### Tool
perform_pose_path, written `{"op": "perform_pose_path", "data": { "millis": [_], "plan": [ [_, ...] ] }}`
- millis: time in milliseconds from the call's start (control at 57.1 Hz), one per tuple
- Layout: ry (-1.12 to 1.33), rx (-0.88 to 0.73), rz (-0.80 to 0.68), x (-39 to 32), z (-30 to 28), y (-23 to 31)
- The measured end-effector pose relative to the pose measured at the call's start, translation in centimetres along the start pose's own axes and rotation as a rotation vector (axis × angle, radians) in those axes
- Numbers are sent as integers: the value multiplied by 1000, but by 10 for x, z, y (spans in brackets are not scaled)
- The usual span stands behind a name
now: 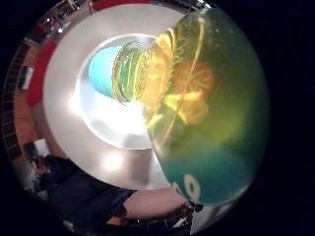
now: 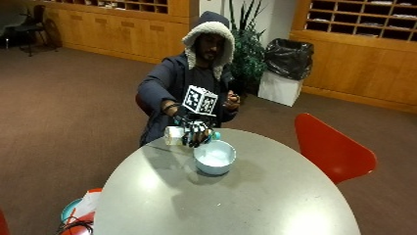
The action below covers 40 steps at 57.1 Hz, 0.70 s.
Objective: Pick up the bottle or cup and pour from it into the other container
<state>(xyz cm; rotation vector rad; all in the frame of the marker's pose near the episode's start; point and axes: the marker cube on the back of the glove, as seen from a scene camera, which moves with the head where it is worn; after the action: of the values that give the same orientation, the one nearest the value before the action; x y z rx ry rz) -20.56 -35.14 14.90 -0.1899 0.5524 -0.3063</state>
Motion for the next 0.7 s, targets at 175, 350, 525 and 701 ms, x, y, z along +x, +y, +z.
{"op": "perform_pose_path", "data": {
  "millis": [175,350,525,701],
  "plan": [
    [-358,138,73,19,-5,22],
    [-882,417,295,42,-6,48],
    [-1310,524,255,70,7,81],
    [-1488,542,146,77,33,123]
  ]
}}
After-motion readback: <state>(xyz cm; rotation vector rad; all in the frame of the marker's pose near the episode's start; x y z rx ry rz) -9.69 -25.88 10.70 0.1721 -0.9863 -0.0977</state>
